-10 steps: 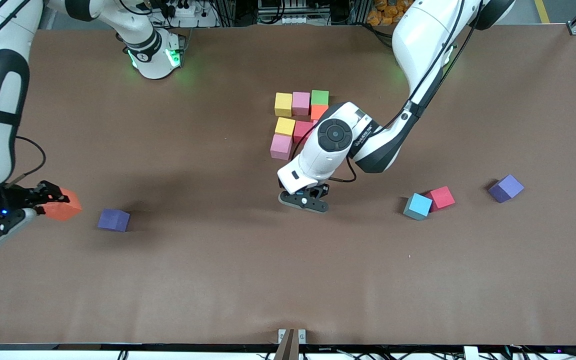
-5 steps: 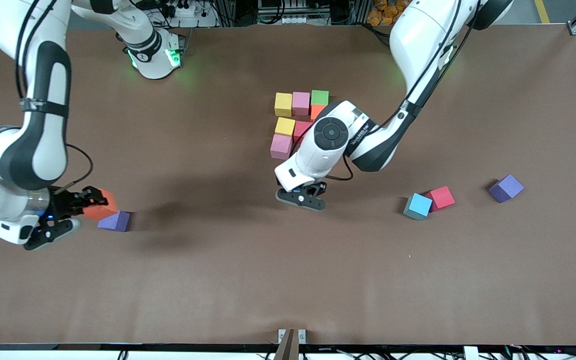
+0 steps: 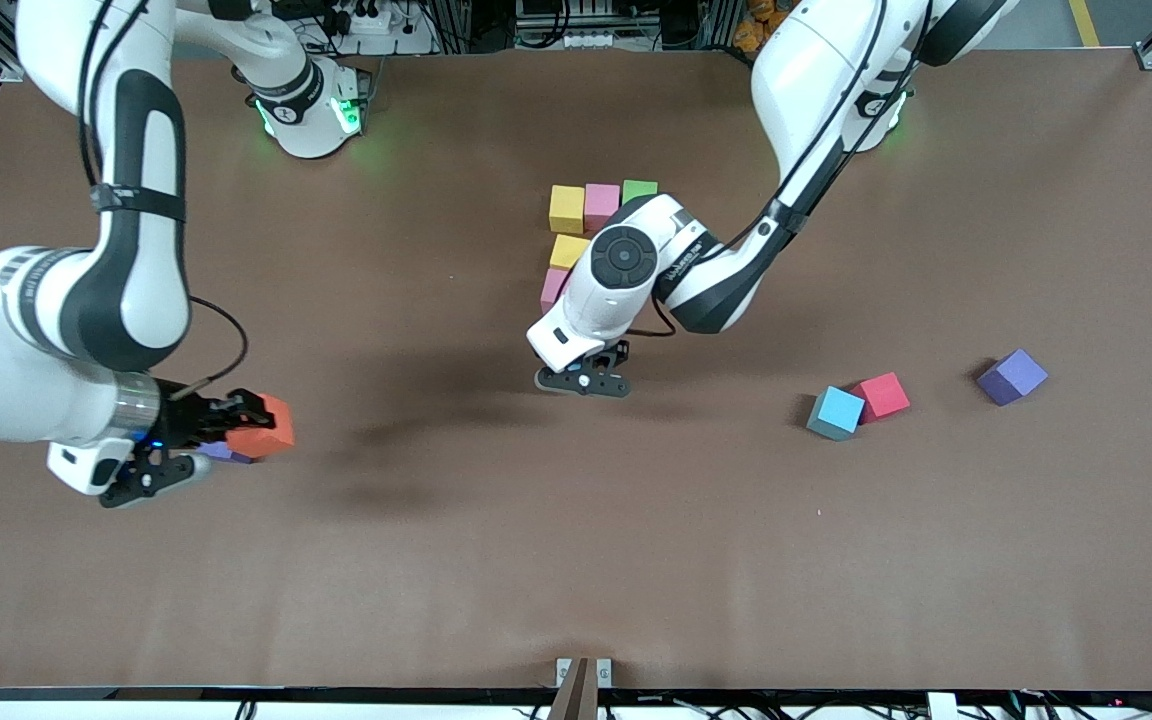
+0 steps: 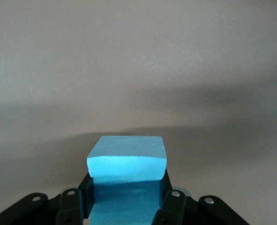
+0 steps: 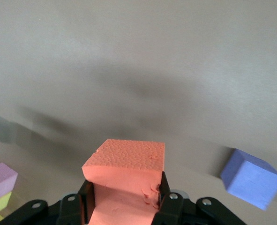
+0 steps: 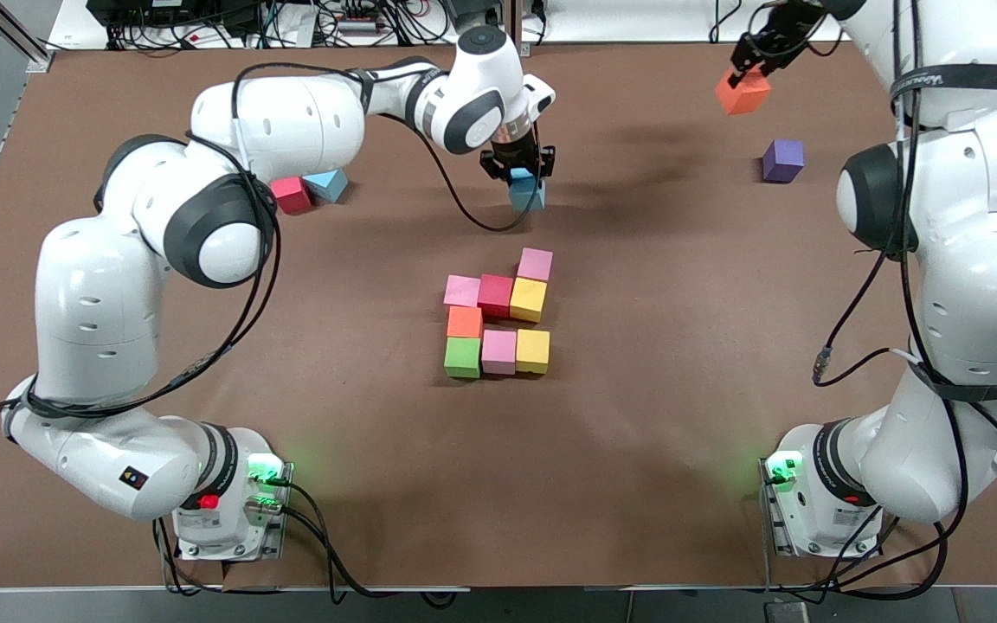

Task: Form number 2 with 11 blocks
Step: 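Carry the cyan cube with the left gripper while the right gripper holds orange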

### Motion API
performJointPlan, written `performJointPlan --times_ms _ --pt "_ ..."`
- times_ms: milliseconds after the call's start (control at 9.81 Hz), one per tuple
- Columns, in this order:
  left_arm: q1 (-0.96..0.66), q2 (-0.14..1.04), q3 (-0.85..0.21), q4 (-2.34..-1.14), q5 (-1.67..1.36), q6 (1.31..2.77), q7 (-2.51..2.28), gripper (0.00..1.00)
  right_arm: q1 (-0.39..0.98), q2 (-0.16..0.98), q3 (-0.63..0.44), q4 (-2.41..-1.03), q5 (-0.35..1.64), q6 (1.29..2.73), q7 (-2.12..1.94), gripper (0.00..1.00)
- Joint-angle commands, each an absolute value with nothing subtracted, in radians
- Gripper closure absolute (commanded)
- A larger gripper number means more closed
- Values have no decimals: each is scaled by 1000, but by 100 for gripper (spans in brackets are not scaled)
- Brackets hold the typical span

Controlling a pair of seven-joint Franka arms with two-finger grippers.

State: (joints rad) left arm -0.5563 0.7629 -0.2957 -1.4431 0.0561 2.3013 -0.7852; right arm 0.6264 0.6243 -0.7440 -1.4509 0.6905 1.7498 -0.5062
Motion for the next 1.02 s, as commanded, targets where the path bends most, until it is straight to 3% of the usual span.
performJointPlan --times_ms 0,918 --pt "-574 784 -291 -1434 66 2306 -884 100 635 650 -715 -1465 723 1790 -464 95" --pt "-621 779 -288 -1506 93 2277 -888 100 747 660 -678 -1500 719 1813 -399 94"
